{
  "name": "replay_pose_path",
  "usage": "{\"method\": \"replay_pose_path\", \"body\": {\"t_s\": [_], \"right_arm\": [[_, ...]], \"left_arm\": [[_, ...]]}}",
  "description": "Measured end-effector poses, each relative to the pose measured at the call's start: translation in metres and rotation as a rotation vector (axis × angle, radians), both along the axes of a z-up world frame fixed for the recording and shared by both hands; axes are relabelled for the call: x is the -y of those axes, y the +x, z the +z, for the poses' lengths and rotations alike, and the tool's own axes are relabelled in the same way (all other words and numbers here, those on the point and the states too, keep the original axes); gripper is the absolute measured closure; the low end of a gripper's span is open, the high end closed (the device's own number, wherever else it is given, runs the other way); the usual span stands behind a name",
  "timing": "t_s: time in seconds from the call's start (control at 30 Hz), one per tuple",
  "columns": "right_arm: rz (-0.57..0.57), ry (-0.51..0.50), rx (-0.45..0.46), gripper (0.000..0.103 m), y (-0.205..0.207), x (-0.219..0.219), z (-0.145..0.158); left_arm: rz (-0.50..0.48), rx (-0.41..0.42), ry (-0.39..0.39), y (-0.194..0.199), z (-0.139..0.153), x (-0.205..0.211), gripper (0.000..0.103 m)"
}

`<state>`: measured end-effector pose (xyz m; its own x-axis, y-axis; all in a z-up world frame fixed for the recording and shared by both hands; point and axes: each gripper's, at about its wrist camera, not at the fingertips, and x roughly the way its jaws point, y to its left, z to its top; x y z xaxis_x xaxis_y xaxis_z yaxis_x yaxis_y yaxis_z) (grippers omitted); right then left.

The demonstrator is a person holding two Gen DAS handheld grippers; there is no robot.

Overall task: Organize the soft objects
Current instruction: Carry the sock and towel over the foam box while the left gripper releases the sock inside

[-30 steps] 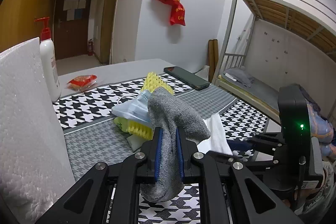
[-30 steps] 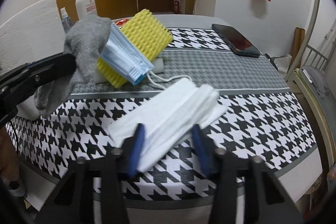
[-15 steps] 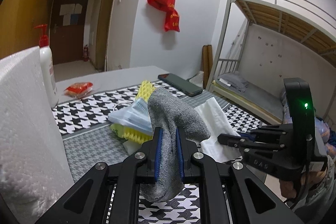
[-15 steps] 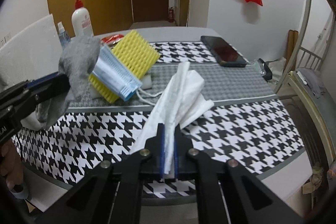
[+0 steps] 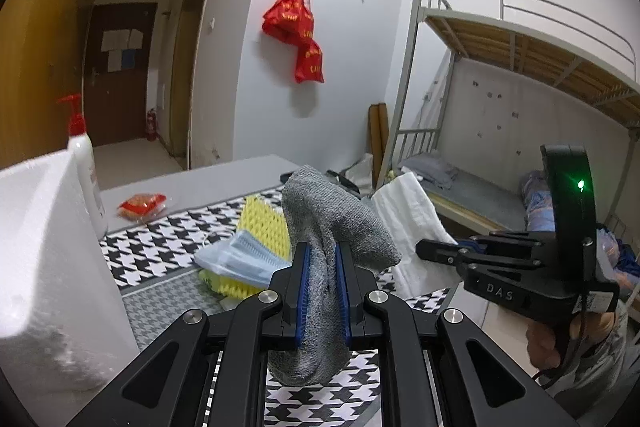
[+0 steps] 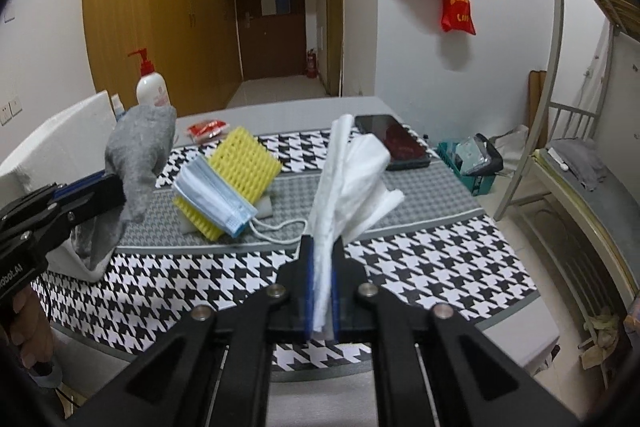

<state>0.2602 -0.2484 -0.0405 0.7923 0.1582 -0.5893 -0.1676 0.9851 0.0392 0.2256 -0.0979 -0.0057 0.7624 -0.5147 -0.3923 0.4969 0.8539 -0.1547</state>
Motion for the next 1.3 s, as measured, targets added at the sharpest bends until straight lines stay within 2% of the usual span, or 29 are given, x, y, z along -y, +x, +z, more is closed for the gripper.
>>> {"method": "replay_pose_path", "body": {"t_s": [0.23,0.53,0.73,0.97,1.3], "right_arm": [[0.007,0.047,0.057,0.094,-0.004,-0.001,0.015],[0.037,0.079,0.105,0.094,0.001,-0.012,0.030],[0.055,0.089,0.139,0.094,-0.001,-0.022,0.043],[0.092,0.098,0.185,0.094,-0.002,-0.039,0.058],[0.193,0.128,0.243,0.094,-0.003,-0.079,0.076]], "left_arm": [[0.023,0.035,0.006,-0.005,0.019,0.000,0.089],[0.100,0.002,0.033,0.001,0.031,-0.008,0.089],[0.125,0.001,0.020,0.002,0.044,-0.020,0.090],[0.169,0.058,-0.019,-0.011,0.073,-0.044,0.090],[0.284,0.098,0.007,-0.025,0.084,-0.085,0.089]]}}
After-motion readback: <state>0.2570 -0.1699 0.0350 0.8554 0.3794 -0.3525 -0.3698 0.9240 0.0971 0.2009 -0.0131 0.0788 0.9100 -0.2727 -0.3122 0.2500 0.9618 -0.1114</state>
